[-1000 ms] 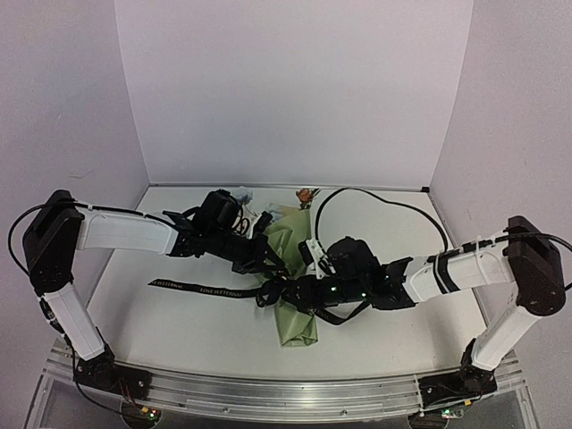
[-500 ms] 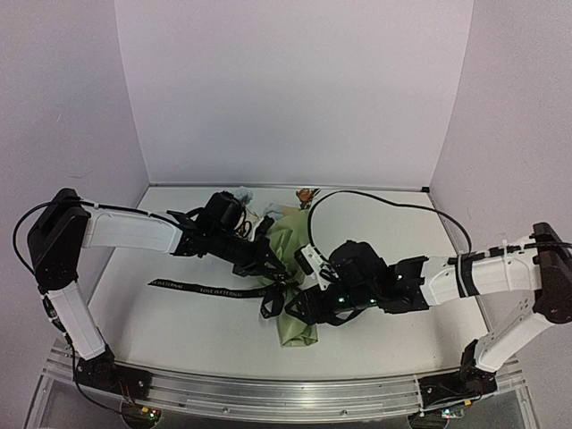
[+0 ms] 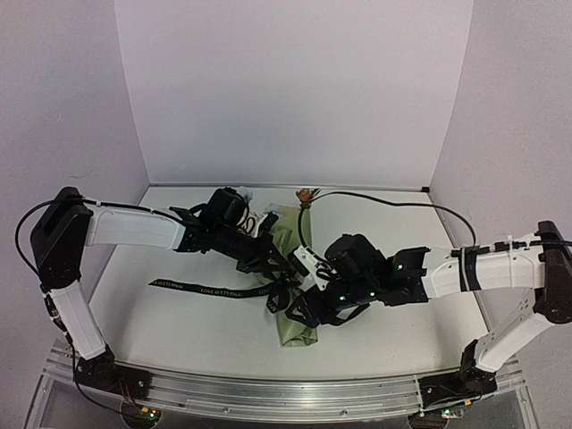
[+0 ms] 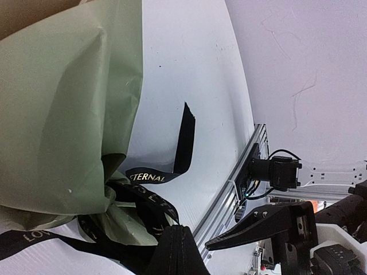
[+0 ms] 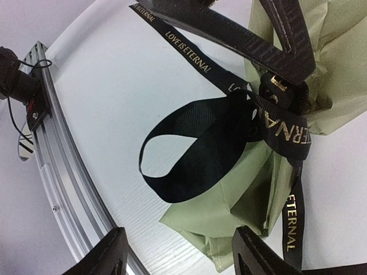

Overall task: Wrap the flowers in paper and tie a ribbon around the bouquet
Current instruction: Cross the half-tied ribbon over the folded bouquet.

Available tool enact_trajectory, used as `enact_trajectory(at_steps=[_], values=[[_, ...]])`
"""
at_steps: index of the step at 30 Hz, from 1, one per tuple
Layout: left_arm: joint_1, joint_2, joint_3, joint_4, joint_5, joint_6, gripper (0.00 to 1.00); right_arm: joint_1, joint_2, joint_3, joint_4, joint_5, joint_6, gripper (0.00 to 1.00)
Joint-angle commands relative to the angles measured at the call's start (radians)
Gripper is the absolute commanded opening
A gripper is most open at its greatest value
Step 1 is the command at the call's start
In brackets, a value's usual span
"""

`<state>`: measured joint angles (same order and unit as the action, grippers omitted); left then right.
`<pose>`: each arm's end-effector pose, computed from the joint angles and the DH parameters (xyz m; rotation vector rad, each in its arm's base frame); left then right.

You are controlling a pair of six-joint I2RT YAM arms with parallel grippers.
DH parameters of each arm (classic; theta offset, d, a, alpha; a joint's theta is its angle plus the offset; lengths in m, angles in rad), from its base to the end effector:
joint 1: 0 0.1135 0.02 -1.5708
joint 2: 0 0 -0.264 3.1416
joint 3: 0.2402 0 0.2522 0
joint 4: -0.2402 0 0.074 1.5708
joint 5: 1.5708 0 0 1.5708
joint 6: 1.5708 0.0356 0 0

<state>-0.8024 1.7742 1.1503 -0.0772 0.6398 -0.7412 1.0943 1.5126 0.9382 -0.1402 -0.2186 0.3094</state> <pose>0.2527 -0.2920 0.2115 0.4727 2.5501 -1.4390 0.1422 0.2924 0.2231 -1.0550 2.2266 0.9312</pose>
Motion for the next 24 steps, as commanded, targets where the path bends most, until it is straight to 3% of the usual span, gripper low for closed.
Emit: enact_trajectory(at_steps=[1,10,24], values=[[-0.001,0.027,0.062,0.038,0.036,0.005,0.00,-0.028,-0.053,0.019,-0.016,-0.049,0.026,0.64],[-0.003,0.084,0.091,0.085,0.051,-0.007,0.00,-0.064,-0.092,-0.015,-0.060,-0.002,0.047,0.64],[-0.002,0.129,0.095,0.200,0.028,-0.037,0.00,-0.163,-0.002,0.021,-0.081,-0.125,0.194,0.58]])
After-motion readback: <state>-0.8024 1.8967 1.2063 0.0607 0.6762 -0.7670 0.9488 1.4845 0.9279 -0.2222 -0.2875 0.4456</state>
